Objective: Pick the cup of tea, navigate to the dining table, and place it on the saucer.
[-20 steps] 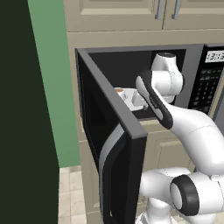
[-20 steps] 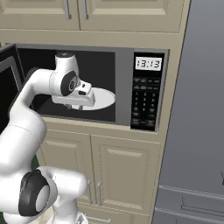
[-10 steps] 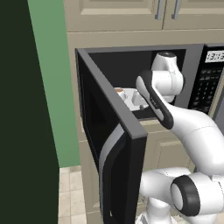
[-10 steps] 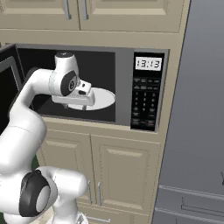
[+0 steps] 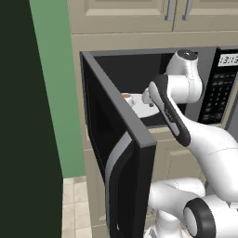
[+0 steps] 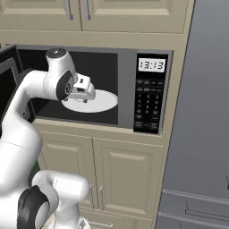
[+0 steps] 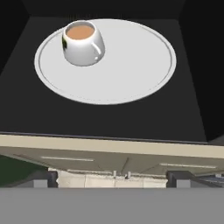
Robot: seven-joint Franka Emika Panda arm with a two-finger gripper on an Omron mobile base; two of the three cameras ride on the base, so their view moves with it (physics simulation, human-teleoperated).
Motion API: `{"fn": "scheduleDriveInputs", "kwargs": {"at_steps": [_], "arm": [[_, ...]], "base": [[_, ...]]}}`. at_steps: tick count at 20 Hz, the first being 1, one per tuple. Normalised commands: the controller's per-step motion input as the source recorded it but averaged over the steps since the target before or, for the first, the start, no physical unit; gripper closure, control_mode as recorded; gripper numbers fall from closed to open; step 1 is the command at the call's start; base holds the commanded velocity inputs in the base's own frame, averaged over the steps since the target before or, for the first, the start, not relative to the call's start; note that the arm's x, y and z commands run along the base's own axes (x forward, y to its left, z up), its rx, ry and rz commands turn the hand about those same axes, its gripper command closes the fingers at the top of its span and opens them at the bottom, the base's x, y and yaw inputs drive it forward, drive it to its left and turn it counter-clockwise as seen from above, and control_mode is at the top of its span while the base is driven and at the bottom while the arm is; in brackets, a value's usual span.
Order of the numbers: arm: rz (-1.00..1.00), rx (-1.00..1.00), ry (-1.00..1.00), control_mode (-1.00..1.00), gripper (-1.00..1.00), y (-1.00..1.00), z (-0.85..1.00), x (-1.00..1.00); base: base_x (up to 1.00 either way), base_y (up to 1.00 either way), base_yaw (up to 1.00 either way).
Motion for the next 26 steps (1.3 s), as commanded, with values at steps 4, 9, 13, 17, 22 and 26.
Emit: {"fn": "scheduleDriveInputs", "kwargs": {"at_steps": [4,9,13,17,22,26], "arm": [[-0.01,0.00,-0.29,-1.00,-1.00,0.06,0.18,0.00],[-0.01,0.00,-0.21,-1.00,-1.00,0.16,0.01,0.01],[0.00,0.00,-0.11,-1.00,-1.00,0.16,0.01,0.00],[0.00,0.00,-0.01,-1.00,-1.00,0.11,0.00,0.06],[0.00,0.00,0.00,-1.00,-1.00,0.02,0.00,0.16],[0.00,0.00,0.00,-1.00,-1.00,0.00,0.00,0.25]], "base": [[0.00,0.00,0.00],[0.00,0.00,0.00],[0.00,0.00,0.00],[0.00,0.00,0.00],[0.00,0.00,0.00],[0.00,0.00,0.00]]}}
